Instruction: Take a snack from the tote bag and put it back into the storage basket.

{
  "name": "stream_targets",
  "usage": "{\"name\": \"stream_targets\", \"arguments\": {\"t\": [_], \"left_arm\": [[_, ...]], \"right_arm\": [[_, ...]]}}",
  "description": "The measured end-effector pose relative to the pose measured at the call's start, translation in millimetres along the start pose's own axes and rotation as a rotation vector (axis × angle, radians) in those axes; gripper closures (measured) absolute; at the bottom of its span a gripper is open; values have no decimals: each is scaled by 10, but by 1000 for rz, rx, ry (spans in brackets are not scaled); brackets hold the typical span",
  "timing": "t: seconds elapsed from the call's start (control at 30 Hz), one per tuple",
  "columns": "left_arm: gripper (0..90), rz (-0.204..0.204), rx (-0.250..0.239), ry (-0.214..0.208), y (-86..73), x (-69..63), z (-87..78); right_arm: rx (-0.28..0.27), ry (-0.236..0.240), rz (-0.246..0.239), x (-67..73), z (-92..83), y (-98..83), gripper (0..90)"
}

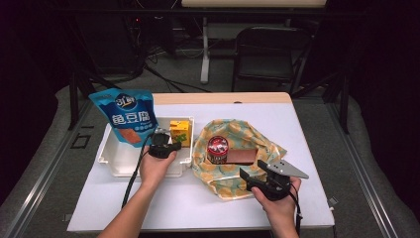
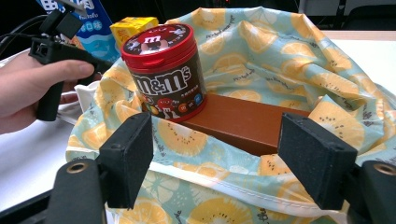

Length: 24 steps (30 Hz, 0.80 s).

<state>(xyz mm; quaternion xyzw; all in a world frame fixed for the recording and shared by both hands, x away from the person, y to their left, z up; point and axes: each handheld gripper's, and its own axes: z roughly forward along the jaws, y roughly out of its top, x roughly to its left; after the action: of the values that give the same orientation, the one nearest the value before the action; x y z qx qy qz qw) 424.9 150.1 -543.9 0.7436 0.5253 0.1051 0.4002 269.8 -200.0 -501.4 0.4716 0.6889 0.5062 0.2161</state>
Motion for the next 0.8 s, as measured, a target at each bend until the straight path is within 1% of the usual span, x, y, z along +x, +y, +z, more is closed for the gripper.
{"name": "stream_targets", "arguments": {"t": [0.03,0.07,0.1,0.2,0.23,0.27,0.3,0.33,0.4,0.47,0.5,0.53,0.6,0.7,0.73,0.77,0.8], "left_arm": [[900,-5,-7,6,8,10,7],[900,-28,-5,8,16,20,16],[900,-46,-3,-1,23,33,18],[900,-77,-15,-8,31,55,23],[900,-81,-20,-11,34,63,21],[900,-77,-37,-15,32,70,21],[900,-70,-39,-17,34,71,21],[900,-74,-56,-27,32,63,31],[900,-63,-61,-36,31,43,49],[900,-63,-61,-37,31,35,63],[900,-69,-60,-41,35,45,64],[900,-82,-75,-47,36,57,68],[900,-94,-97,-46,43,85,62],[899,-97,-113,-41,46,120,64],[899,-103,-120,-39,44,123,69],[899,-99,-120,-44,43,128,70],[899,-90,-132,-38,38,125,77]], "right_arm": [[2,0,4,0,-1,-1,265],[2,0,4,-2,-1,0,265],[1,0,4,-1,-2,0,266],[1,-1,6,-3,-2,-1,267],[1,1,6,-3,1,-3,267],[4,-1,4,-2,5,-4,268],[3,-2,4,2,11,-6,268],[4,-1,3,7,15,-9,268],[3,1,6,19,21,-11,268],[4,-1,4,22,23,-12,268],[4,0,6,19,24,-13,268],[6,0,6,15,25,-13,268],[1,1,9,14,32,-17,268],[7,0,8,18,30,-19,269],[8,-1,6,18,30,-19,268],[8,1,4,17,32,-19,268],[8,1,4,17,32,-19,269]]}}
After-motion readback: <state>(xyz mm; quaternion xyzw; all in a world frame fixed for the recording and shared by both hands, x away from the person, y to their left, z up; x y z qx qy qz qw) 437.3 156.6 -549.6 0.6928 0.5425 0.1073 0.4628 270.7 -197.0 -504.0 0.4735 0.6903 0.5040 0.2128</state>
